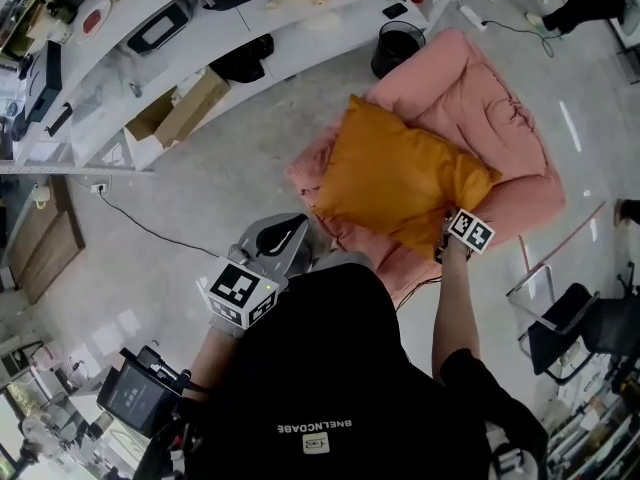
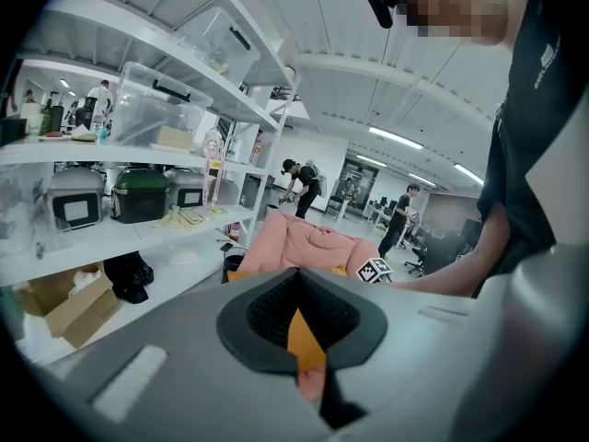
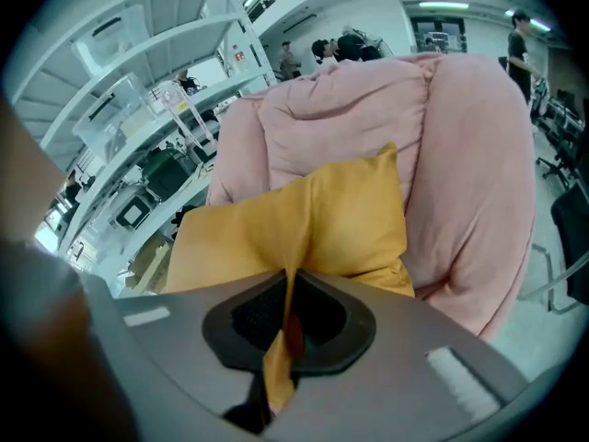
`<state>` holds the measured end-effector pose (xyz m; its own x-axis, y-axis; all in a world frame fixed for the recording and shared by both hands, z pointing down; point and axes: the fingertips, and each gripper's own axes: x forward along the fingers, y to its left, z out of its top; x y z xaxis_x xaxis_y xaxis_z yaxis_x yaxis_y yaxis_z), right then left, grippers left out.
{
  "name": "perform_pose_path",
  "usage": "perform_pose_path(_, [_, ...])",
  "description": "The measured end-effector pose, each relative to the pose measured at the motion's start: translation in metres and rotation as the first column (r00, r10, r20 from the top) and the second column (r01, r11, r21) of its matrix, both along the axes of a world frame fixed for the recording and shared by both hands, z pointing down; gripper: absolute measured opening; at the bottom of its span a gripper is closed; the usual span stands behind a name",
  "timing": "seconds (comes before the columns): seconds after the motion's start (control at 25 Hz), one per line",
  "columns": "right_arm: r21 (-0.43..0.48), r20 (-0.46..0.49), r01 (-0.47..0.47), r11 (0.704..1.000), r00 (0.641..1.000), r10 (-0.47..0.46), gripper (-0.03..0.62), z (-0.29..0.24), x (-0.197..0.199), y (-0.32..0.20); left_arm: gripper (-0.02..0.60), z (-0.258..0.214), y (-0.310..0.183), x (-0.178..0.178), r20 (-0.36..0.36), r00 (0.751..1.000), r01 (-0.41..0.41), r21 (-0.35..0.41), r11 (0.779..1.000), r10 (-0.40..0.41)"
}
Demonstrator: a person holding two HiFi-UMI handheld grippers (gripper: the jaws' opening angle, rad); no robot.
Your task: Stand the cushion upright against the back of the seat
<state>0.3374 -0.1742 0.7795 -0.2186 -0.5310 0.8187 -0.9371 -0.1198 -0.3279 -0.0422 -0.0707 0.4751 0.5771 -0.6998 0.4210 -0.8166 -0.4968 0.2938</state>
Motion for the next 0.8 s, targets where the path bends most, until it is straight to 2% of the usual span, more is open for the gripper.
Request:
perform_pose_path(0.2, [0.107, -0.051, 0.059, 0.993, 0.997, -0.053, 0.017, -0.043, -0.011, 0.004, 0.014, 0.003, 0.005, 0.002, -0.009, 1.0, -0.021, 0.004, 1.0, 0.021])
perform_pose_path(0.44, [0.208, -0.167, 0.194, 0.959, 0.973, -0.16, 0.015, -0.121, -0.039, 0.0, 0.014, -0.007, 0.006, -0.001, -0.053, 0.997, -0.055, 0.014, 0.998, 0.056])
perform_pose_path(0.8, [0.241, -0.359, 0.391, 0.888, 0.886, -0.293, 0.015, -0.198, -0.055, -0.014, 0.014, -0.017, -0.001, -0.003, -0.1, 0.991, -0.08, 0.052, 0.995, 0.085])
